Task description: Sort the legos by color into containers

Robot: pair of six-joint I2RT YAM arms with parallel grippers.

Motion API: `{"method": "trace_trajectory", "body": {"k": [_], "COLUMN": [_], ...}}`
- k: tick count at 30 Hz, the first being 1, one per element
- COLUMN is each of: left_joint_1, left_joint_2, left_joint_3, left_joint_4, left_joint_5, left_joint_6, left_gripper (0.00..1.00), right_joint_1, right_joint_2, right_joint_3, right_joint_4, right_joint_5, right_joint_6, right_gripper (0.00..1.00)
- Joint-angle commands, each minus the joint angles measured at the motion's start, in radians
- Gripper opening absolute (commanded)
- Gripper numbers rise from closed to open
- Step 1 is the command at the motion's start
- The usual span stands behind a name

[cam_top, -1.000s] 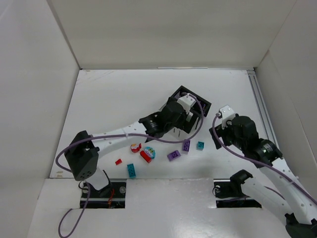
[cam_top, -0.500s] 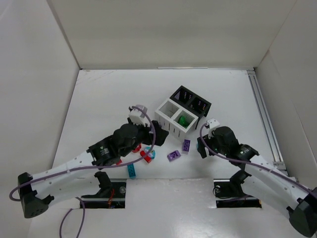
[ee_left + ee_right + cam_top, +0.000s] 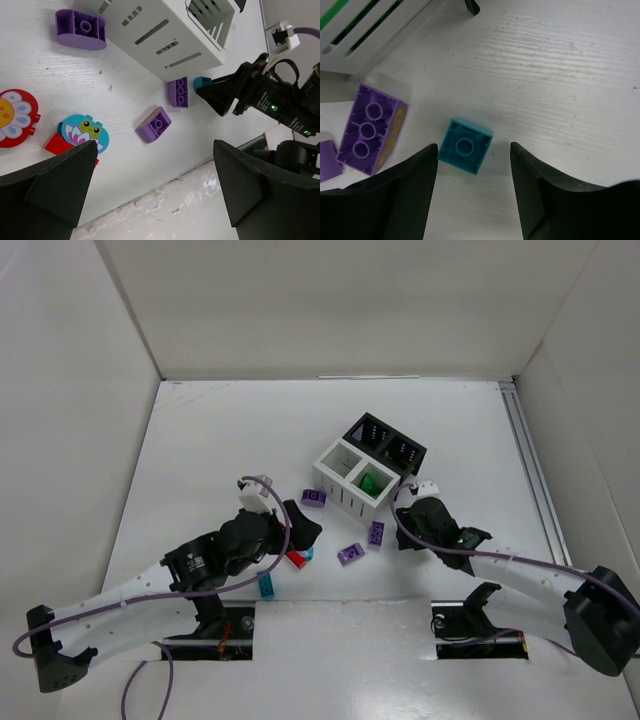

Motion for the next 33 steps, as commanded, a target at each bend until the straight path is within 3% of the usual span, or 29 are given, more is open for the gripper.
{"method": "trace_trajectory", "body": {"k": [1,3,7,11,18,22,25,33], "left_joint_1": [-0.004,-0.004,-0.004,-0.004,-0.004,-0.004,-0.004,-0.004], "left_joint_2": [-0.022,-0.022,-0.033,-0.054,-0.065,-0.019,0.027,0.073], "left_joint_3": [-0.005,-0.014,-0.014,-0.014,-0.014,0.004,0.039,0.072], "left_joint_4": [-0.005,-0.014,-0.032,-0.055,-0.106,-0.186,-0.256,-0.367], "left_joint_5": [-0.028,-0.039,-0.051,-0.071,-0.122,-0.142,-0.157,-0.146], "left_joint_6": [-0.035,-0.035,-0.054,-0.081,-0.148,-0.229,-0.301,-0.456], "left_gripper": [1.0,1.0,1.0,1.0,1.0,1.0,1.0,1.0], "right_joint_1": [0.006,0.006,0.015,0.015,0.035,0.055,0.075,0.095], "right_joint_2": [0.038,0.083,0.138,0.111,-0.121,-0.173,-0.095,0.317], "right_joint_3": [-0.01,-0.01,0.0,0.018,0.177,0.326,0.427,0.811], "right_joint_4": [0.109,0.12,0.133,0.114,-0.135,-0.135,-0.115,-0.08], "right_joint_5": [0.03,0.01,-0.009,-0.027,-0.016,-0.085,-0.131,-0.18], "right_joint_6": [0.04,0.04,0.04,-0.004,-0.138,-0.311,-0.394,-0.608], "right_gripper": [0.64,0.63,0.37,0.26,0.24,0.26,0.26,0.26]}}
